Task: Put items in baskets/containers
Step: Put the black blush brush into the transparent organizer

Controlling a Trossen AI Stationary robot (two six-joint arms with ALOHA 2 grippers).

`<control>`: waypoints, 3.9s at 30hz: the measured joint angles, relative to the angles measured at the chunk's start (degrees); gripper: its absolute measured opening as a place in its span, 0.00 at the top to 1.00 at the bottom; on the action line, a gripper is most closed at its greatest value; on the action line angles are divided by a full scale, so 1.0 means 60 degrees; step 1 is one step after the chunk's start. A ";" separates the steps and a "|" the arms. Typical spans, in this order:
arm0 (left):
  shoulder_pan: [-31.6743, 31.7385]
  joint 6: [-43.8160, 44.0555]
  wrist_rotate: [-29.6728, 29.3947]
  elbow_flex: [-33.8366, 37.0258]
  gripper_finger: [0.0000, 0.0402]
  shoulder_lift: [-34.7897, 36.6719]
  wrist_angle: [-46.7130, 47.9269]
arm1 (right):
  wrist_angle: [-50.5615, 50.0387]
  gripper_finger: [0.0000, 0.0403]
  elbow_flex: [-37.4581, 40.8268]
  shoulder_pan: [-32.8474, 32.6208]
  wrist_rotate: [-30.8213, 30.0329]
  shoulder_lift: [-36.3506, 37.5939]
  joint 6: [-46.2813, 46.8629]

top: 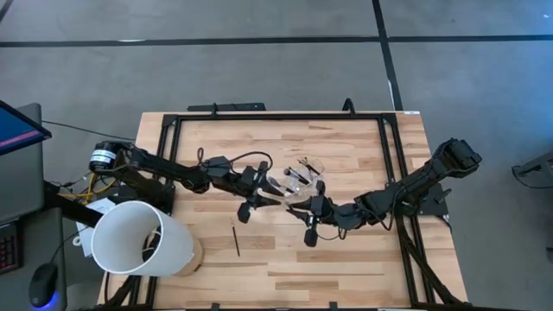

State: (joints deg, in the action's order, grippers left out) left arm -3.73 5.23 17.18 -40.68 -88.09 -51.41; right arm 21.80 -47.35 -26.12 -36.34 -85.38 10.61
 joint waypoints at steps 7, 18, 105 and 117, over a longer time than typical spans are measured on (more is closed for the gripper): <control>0.0253 -0.0043 -0.0121 0.1245 0.72 0.1883 -0.0006 | -0.0082 0.91 0.0000 -0.0297 -0.0495 0.0000 -0.0079; 0.0652 -0.0069 -0.0394 0.2495 0.72 0.3831 -0.0009 | -0.0436 0.91 0.0004 0.0046 -0.1201 0.0001 -0.0263; 0.0648 -0.0331 -0.0431 0.2516 0.72 0.3818 0.0002 | 0.6042 0.91 0.4350 0.3892 0.1916 -0.0976 -0.0331; 0.0648 -0.0328 -0.0431 0.2516 0.72 0.3818 0.0002 | 0.5614 0.90 0.4350 0.3895 0.1996 -0.0976 -0.0164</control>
State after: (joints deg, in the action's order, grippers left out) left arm 0.16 3.27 14.59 -25.58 -65.19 -51.40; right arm 55.48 -21.26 -2.74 -24.36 -91.24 9.63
